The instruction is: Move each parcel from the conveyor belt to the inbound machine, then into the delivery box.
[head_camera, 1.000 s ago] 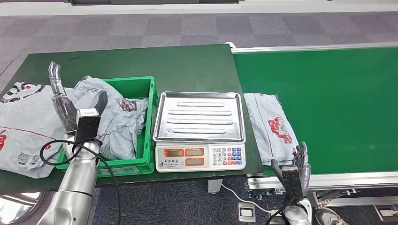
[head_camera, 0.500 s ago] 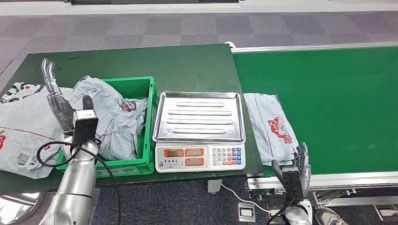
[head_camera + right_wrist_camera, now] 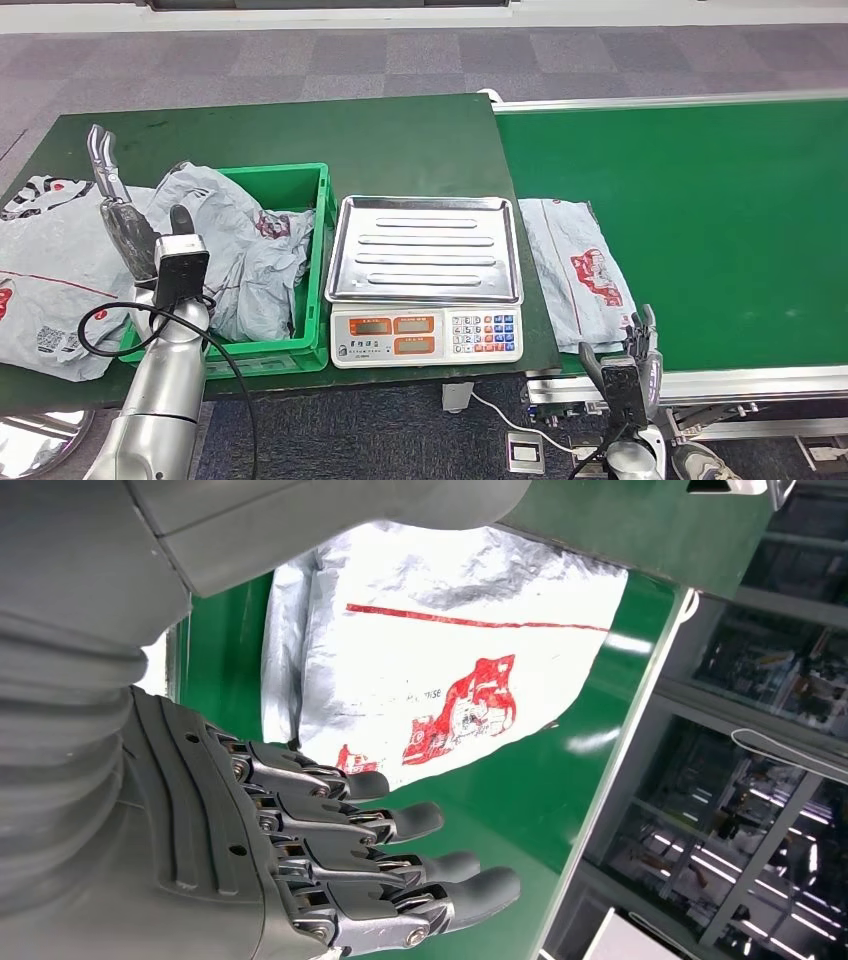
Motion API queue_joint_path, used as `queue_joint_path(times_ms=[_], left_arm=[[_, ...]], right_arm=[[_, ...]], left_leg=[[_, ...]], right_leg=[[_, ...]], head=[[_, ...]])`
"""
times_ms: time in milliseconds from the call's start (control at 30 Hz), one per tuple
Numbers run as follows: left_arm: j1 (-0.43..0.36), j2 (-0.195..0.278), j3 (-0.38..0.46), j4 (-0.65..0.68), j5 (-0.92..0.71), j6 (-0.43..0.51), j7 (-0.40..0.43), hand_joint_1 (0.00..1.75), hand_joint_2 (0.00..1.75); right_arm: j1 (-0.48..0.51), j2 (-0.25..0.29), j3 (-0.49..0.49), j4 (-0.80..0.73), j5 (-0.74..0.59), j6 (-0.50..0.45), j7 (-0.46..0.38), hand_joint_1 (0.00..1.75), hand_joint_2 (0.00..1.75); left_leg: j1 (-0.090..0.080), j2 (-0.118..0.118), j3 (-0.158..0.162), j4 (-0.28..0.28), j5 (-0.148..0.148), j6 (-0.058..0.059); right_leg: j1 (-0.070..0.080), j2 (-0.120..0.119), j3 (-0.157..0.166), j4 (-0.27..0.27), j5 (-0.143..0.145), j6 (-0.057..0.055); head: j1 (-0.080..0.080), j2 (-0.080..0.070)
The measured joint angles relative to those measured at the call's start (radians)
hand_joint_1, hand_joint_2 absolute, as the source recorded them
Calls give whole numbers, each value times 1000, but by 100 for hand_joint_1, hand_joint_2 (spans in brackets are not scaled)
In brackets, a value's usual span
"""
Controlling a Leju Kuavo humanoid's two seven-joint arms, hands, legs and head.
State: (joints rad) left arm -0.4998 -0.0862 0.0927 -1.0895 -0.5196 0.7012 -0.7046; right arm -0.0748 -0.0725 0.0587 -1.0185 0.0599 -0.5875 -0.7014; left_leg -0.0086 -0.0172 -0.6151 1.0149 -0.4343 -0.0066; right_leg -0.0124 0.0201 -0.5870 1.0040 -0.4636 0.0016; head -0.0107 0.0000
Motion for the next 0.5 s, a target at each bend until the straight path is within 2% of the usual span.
queue_joint_path(times_ms=[100, 167, 200, 233, 300, 367, 400, 433, 467, 500], left_arm=[[0, -1, -1, 0, 9, -8, 0, 0, 175], [8, -17, -20, 17, 101, -94, 1, 0, 175], [19, -34, -45, 30, 194, -188, 2, 0, 175], [37, -54, -87, 45, 301, -326, 2, 0, 175], [77, -87, -197, 62, 459, -692, 2, 0, 175], [97, -102, -292, 72, 507, -1059, 1, 0, 175], [96, -106, -319, 78, 515, -1185, 1, 0, 175], [93, -108, -338, 83, 523, -1265, 0, 0, 175], [90, -108, -349, 88, 528, -1287, 0, 0, 175], [89, -108, -359, 93, 532, -1263, 0, 0, 175]], right_arm=[[0, 0, 0, -1, 1, -4, 0, 0, 175], [-3, -5, 0, -24, 6, -20, 0, 0, 175], [-13, -11, 0, -46, 11, -26, 0, 0, 175], [-36, -19, 1, -67, 18, -26, -1, 0, 175], [-106, -35, 1, -93, 35, -15, -1, 0, 175], [-175, -46, 1, -109, 52, -10, -1, 0, 175], [-201, -51, 1, -118, 60, -12, -1, 0, 175], [-223, -55, 1, -125, 67, -14, -1, 0, 175], [-241, -60, 1, -131, 72, -15, -1, 0, 175], [-255, -65, 1, -134, 75, -16, -1, 0, 175]], left_leg=[[0, 0, 0, 0, 0, 0], [-2, 0, 0, 0, 0, 0], [-3, 0, 0, 0, 0, 1], [-4, 0, 0, 0, 0, 2], [-5, 1, -2, 1, 1, 3], [-5, 1, -3, 1, 1, 4], [-6, 1, -2, 2, 1, 5], [-6, 1, -2, 2, 0, 6], [-6, 1, -1, 2, 0, 6], [-6, 1, -1, 2, 0, 7]], right_leg=[[0, 0, 0, 0, 0, 0], [-2, 0, 0, 0, 0, 0], [-3, 0, -1, 0, 0, 1], [-5, 1, -1, 0, 0, 2], [-5, 2, -1, 0, 1, 4], [-5, 2, -1, 0, 2, 6], [-6, 2, -1, 0, 2, 6], [-6, 2, -1, 0, 3, 7], [-6, 2, 0, -1, 3, 7], [-6, 1, 0, -1, 3, 7]], head=[[0, 0], [0, 0], [0, 0], [0, 0], [0, 0], [0, 0], [0, 0], [0, 0], [0, 0], [0, 0]])
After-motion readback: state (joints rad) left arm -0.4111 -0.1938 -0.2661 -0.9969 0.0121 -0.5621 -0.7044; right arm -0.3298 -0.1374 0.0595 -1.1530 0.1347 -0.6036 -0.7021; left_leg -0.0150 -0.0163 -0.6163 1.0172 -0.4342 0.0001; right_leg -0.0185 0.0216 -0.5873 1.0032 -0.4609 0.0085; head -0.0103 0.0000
